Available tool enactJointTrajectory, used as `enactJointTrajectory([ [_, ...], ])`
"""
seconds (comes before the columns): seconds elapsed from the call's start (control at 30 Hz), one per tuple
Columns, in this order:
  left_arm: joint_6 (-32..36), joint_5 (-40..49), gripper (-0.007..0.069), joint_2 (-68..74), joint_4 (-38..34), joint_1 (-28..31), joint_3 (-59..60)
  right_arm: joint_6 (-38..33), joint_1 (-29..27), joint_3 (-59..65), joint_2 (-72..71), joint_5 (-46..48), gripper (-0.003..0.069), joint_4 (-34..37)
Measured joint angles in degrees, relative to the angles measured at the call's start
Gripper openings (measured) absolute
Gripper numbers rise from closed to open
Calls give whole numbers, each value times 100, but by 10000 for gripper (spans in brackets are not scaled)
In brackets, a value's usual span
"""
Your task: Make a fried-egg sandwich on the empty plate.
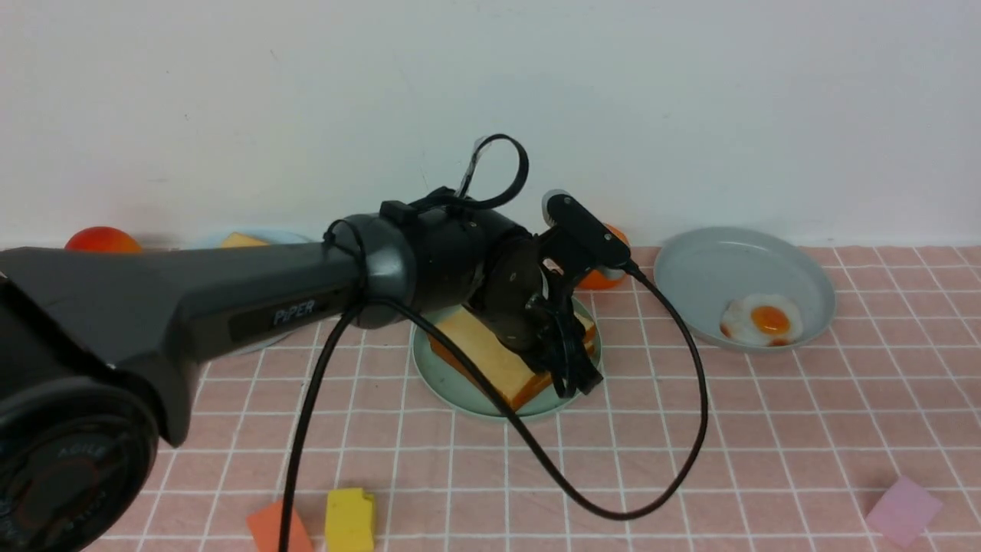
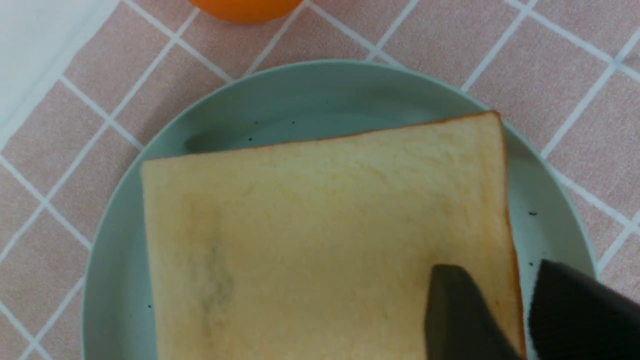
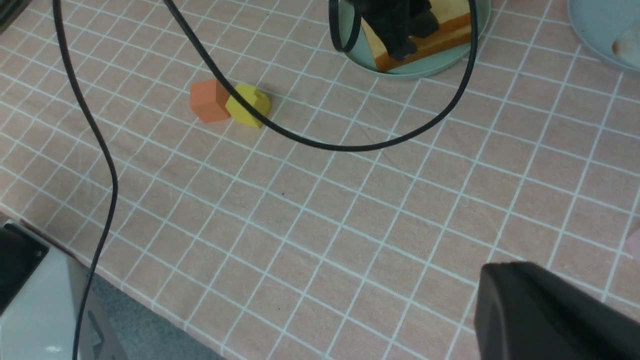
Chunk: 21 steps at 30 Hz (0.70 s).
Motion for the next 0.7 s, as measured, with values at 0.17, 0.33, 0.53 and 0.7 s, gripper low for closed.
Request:
enactJointTrajectory([
  [0.17, -96, 156, 357, -164, -77, -19, 0, 0, 0, 0, 0, 2, 16, 49],
  [0.33, -809, 529, 305, -1161, -120, -155, 13, -6, 0, 0, 0, 7, 17, 49],
  [0.53, -1357, 764, 17, -3370, -126, -478, 397, -49, 0, 0, -5, 19, 20, 49],
  [0.7, -1822, 289, -13, -5707, -385, -838, 2238, -280, 0, 4, -139, 169, 24, 49],
])
